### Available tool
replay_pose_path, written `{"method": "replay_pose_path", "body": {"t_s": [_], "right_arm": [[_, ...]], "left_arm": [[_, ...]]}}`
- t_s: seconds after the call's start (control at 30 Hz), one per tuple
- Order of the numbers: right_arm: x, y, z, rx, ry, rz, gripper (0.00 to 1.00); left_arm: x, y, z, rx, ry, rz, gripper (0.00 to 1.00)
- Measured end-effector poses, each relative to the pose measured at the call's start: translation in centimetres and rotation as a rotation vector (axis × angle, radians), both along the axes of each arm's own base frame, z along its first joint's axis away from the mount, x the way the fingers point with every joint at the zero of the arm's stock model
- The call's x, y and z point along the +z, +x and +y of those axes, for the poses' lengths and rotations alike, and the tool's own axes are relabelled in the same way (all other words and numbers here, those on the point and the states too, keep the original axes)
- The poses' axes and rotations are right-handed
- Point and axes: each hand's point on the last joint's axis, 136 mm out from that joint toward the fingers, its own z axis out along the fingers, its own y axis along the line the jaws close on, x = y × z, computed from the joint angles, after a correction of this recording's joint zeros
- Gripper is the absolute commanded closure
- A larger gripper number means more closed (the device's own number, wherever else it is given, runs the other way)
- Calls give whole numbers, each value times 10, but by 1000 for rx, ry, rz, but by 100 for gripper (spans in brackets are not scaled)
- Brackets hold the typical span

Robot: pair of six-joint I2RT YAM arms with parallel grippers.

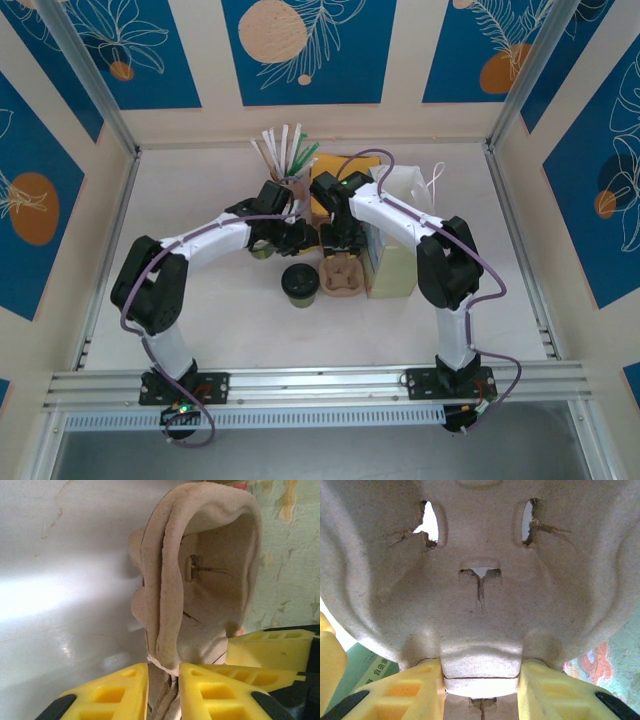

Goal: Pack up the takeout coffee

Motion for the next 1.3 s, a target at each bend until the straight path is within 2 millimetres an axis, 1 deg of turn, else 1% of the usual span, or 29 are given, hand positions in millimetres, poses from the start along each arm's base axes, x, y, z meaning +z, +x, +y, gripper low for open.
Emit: {"method": "replay_pose_path", "body": {"t_s": [0.13, 0.43, 0.7, 1.13, 1.3], "right_arm": [[0, 0, 0, 0, 0, 0, 62], [0, 0, 0, -4, -1, 0, 63], [0, 0, -1, -8, -4, 2, 63], [0, 0, 1, -6, 2, 3, 63], [1, 0, 1, -6, 3, 1, 63]], "left_arm": [[0, 1, -1, -1, -6, -2, 78], [8, 6, -8, 9, -53, -12, 77], [7, 6, -9, 14, -56, 1, 76], [2, 4, -6, 18, -30, 4, 77], [3, 5, -7, 18, -36, -1, 77]]}}
